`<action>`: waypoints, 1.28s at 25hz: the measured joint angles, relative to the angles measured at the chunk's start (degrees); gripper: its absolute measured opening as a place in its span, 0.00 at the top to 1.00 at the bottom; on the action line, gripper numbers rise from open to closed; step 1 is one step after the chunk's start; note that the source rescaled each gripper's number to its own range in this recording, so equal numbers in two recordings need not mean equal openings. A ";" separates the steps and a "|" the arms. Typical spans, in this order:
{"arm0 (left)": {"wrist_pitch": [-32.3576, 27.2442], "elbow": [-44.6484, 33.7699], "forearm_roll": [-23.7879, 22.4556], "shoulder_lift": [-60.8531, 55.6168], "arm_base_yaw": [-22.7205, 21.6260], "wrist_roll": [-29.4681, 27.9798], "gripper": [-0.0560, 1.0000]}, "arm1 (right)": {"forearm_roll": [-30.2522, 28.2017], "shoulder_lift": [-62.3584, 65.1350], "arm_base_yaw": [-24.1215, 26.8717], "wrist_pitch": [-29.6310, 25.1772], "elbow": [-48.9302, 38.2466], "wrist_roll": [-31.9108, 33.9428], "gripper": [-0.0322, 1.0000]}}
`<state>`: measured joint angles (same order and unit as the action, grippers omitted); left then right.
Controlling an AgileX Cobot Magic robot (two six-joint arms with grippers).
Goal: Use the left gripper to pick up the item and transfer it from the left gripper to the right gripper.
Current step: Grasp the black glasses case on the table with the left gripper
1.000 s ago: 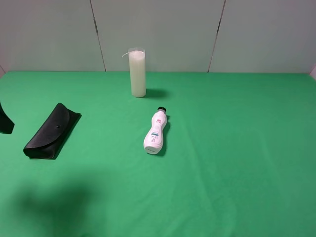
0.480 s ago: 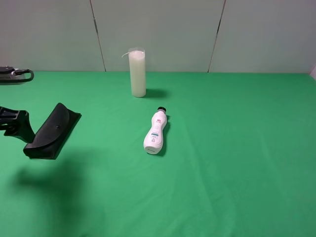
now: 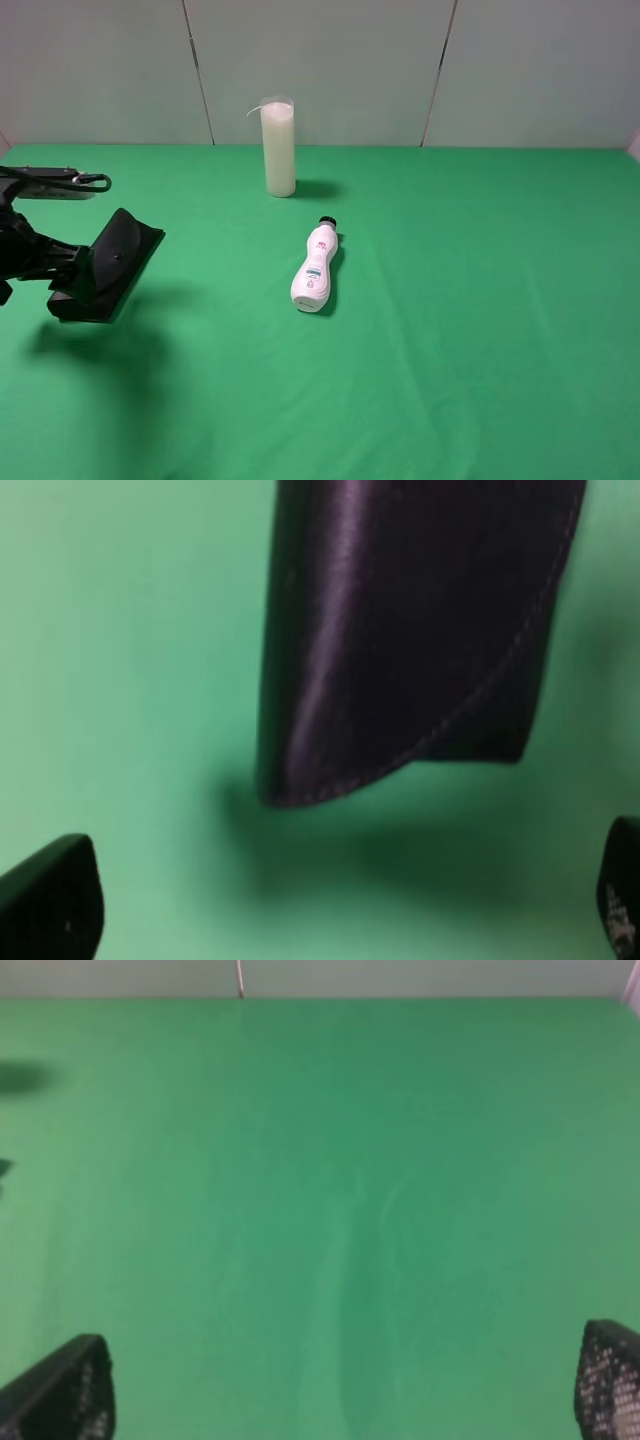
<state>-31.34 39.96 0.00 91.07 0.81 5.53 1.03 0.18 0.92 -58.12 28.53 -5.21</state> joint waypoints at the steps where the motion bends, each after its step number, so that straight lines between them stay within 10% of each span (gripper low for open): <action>1: 0.50 0.69 0.00 1.43 0.49 0.00 0.00 | 0.00 0.00 0.00 0.00 0.00 0.00 0.00; 22: 7.59 4.57 -2.19 14.07 4.64 0.00 0.03 | 0.00 0.00 0.00 0.00 0.00 0.00 0.00; 32: 7.97 4.69 -2.44 14.07 4.64 0.00 0.84 | 0.00 0.00 0.00 0.00 0.00 0.00 0.00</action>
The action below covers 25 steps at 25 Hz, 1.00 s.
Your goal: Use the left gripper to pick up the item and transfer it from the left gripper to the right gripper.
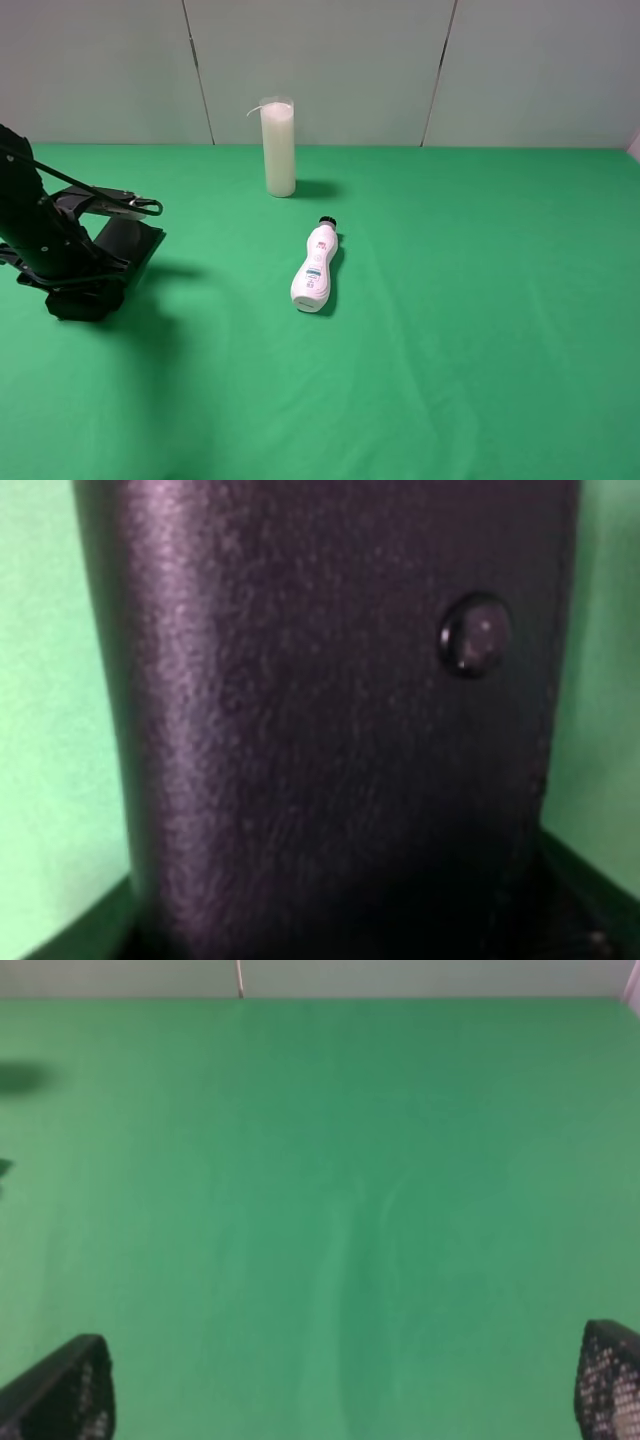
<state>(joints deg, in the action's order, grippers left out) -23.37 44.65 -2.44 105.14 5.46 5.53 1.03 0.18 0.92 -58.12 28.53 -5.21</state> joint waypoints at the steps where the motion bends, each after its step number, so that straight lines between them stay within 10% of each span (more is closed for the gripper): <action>1: -0.12 0.07 0.01 0.00 0.00 0.00 0.85 | 0.00 0.00 0.00 0.00 0.00 0.00 0.00; 25: -1.40 0.12 0.07 -4.57 0.00 0.00 0.90 | 0.00 0.00 0.00 0.00 0.00 0.00 0.00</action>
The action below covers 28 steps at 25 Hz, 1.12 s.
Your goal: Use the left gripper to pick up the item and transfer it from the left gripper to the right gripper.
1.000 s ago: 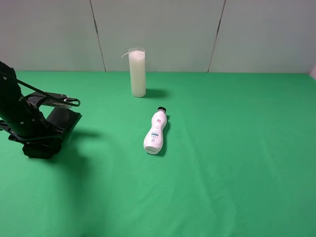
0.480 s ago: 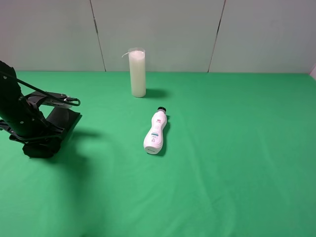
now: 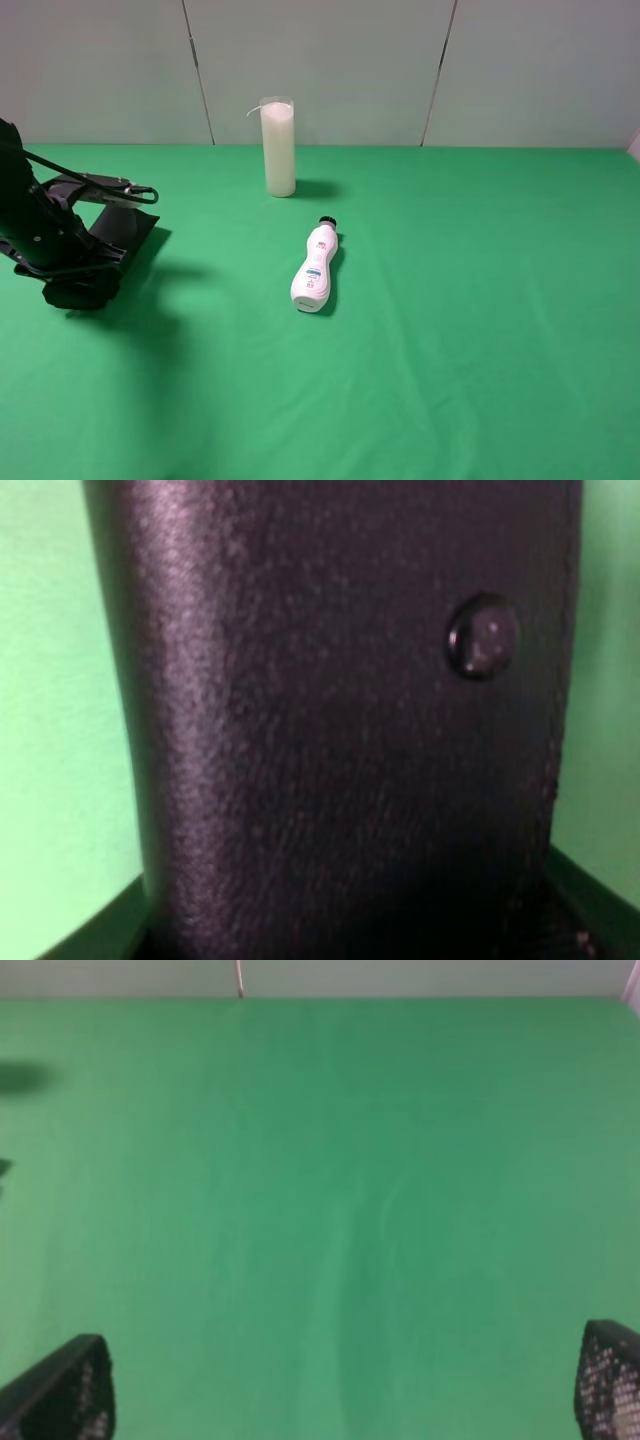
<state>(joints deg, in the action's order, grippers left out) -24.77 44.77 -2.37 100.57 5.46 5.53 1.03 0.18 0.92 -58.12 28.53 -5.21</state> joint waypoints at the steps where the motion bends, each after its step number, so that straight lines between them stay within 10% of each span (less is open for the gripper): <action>1: -0.41 0.00 0.00 -0.95 0.00 0.00 0.90 | 0.00 0.00 0.00 0.00 0.00 0.00 0.00; 28: -20.14 0.66 0.16 -21.68 0.00 1.06 0.91 | 0.00 0.00 0.00 0.00 0.00 0.00 0.00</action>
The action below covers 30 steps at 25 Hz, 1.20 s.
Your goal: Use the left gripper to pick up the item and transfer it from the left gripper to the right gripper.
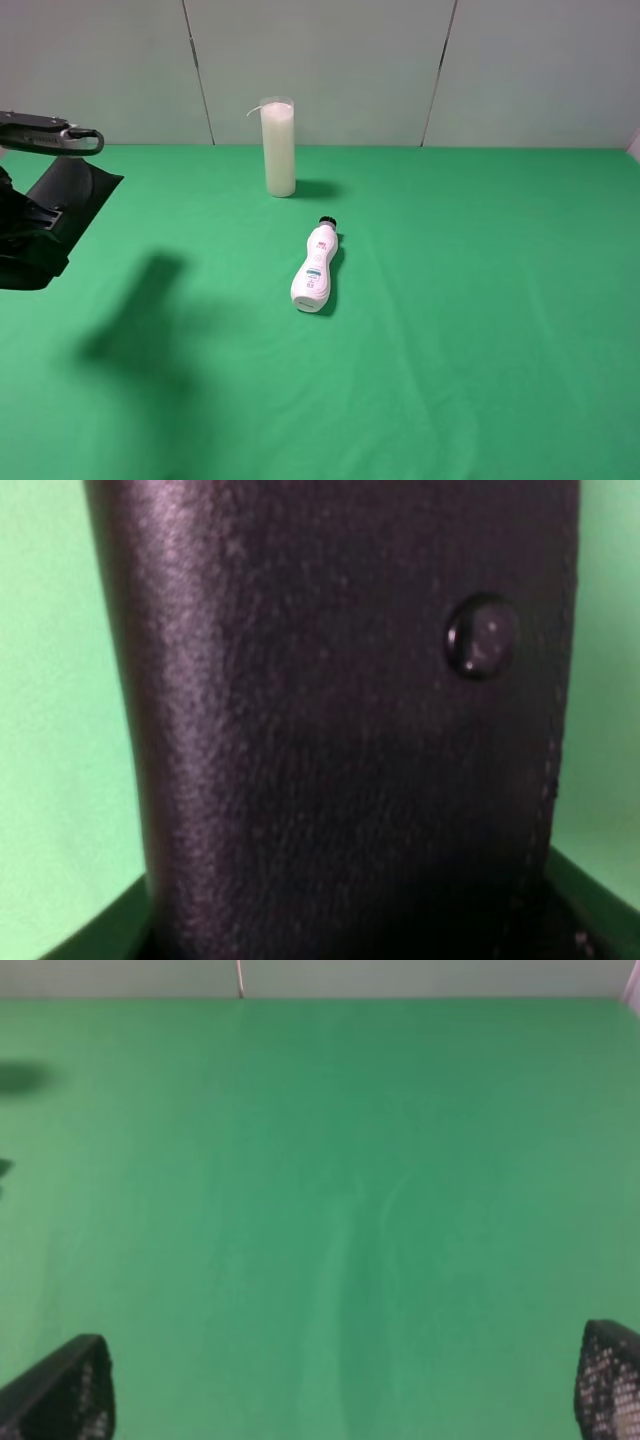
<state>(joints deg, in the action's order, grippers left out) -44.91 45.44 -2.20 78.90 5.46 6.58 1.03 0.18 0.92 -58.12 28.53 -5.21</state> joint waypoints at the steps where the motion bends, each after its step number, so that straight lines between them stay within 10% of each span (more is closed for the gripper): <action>1: -0.69 0.47 0.33 -0.17 0.00 0.56 0.91 | 0.00 0.00 0.00 0.00 0.00 0.00 0.00; 10: -7.19 7.54 2.96 -0.31 2.65 5.69 0.91 | 0.00 0.00 0.00 0.00 0.00 0.00 0.00; 30: -12.07 17.98 0.77 -0.26 26.41 11.58 0.91 | 6.27 -22.50 0.00 3.44 7.99 0.17 0.00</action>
<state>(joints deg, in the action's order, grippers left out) -56.98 63.42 -1.43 78.64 31.87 18.16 7.30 -22.32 0.92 -54.68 36.52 -5.04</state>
